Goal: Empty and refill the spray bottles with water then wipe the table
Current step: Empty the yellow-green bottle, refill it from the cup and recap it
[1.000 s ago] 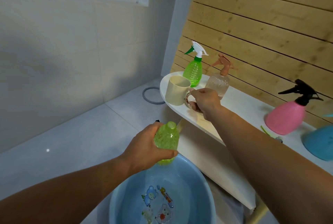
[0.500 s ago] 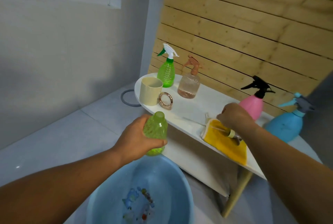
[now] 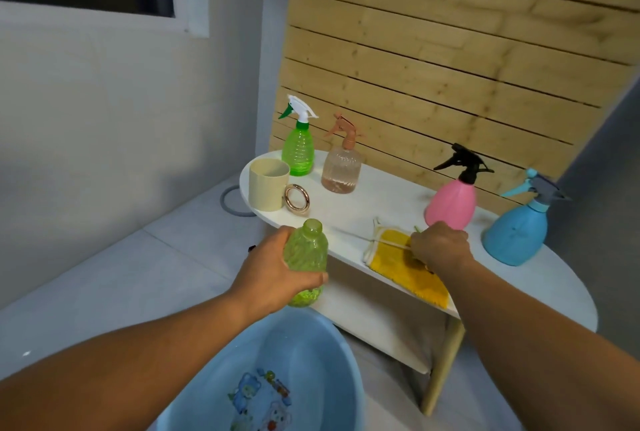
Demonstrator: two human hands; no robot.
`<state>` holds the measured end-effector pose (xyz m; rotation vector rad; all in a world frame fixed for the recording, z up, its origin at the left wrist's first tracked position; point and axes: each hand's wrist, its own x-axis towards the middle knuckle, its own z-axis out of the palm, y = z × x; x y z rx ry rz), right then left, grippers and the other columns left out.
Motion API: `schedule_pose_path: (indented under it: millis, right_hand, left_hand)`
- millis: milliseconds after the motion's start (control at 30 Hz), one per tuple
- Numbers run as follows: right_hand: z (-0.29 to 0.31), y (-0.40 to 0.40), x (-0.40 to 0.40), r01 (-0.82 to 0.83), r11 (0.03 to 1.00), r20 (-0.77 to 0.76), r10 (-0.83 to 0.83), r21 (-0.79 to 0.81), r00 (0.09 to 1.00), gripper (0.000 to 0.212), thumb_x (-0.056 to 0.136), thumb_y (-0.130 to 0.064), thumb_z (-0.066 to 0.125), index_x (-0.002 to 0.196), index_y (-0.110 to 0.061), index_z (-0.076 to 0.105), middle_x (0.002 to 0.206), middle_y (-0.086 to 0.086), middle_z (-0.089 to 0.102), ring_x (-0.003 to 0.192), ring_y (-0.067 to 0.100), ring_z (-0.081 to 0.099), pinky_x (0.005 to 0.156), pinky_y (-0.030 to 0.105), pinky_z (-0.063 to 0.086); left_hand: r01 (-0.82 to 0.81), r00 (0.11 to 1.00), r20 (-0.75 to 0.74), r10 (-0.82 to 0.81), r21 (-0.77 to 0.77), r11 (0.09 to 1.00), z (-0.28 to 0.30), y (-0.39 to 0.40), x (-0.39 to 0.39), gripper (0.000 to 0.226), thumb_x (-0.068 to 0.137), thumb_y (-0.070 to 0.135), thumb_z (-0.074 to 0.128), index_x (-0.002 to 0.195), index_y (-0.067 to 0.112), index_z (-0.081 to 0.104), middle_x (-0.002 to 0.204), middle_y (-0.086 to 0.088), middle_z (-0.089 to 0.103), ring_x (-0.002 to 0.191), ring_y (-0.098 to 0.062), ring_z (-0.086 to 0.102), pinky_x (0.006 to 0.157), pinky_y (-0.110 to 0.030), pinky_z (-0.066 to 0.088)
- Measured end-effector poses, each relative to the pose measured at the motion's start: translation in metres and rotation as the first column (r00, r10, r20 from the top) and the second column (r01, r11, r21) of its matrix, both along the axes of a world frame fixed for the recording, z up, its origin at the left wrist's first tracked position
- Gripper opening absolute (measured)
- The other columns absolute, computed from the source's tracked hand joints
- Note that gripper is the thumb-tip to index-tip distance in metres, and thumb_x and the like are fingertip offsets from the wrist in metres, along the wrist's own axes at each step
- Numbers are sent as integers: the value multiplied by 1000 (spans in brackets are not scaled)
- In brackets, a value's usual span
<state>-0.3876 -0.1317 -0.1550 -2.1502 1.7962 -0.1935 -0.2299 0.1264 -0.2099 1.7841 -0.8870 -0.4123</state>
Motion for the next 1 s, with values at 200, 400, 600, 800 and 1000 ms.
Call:
schedule_pose_path:
  millis: [200, 400, 600, 800, 1000]
  right_hand:
    - [3, -4, 6, 19, 997, 51, -23, 80, 998, 31, 92, -17, 60, 120, -4, 55, 116, 18, 63, 106, 36, 65, 94, 44, 56]
    - [-4, -5, 6, 66, 997, 8, -67, 50, 998, 22, 98, -27, 55, 109, -10, 64, 109, 11, 68, 105, 31, 56, 83, 37, 29]
    - [-9, -15, -1, 111, 979, 150, -137, 170, 979, 24, 84, -32, 70, 93, -10, 67, 94, 11, 76, 97, 29, 71, 99, 43, 51]
    - [-12, -22, -4, 132, 955, 239, -198, 266, 951, 54, 63, -38, 85, 101, -9, 60, 90, 11, 72, 79, 27, 72, 84, 44, 61]
    - [-8, -13, -2, 155, 958, 337, -232, 240, 912, 64, 71, -56, 84, 93, -8, 48, 101, 13, 58, 107, 34, 58, 98, 49, 53]
  left_hand:
    - [1, 1000, -13, -1, 1, 1000, -2, -1, -6, 72, 51, 60, 89, 116, 43, 62, 109, 20, 71, 101, -1, 68, 87, -30, 58]
    - [-5, 1000, -9, 5, 14, 1000, -9, 3, -9, 67, 56, 54, 93, 114, 41, 62, 107, 17, 70, 97, -1, 67, 80, -25, 55]
    - [-5, 1000, -6, 6, 32, 999, -17, 11, -8, 72, 55, 57, 92, 119, 41, 61, 112, 16, 69, 102, -6, 68, 87, -35, 60]
    - [-28, 1000, -1, 28, 37, 999, -17, 14, -5, 76, 53, 62, 90, 120, 43, 60, 111, 17, 69, 101, -6, 68, 88, -36, 60]
    - [-25, 999, -27, 26, 31, 999, -16, 16, -4, 76, 52, 63, 89, 119, 42, 60, 110, 16, 70, 100, -5, 68, 89, -36, 60]
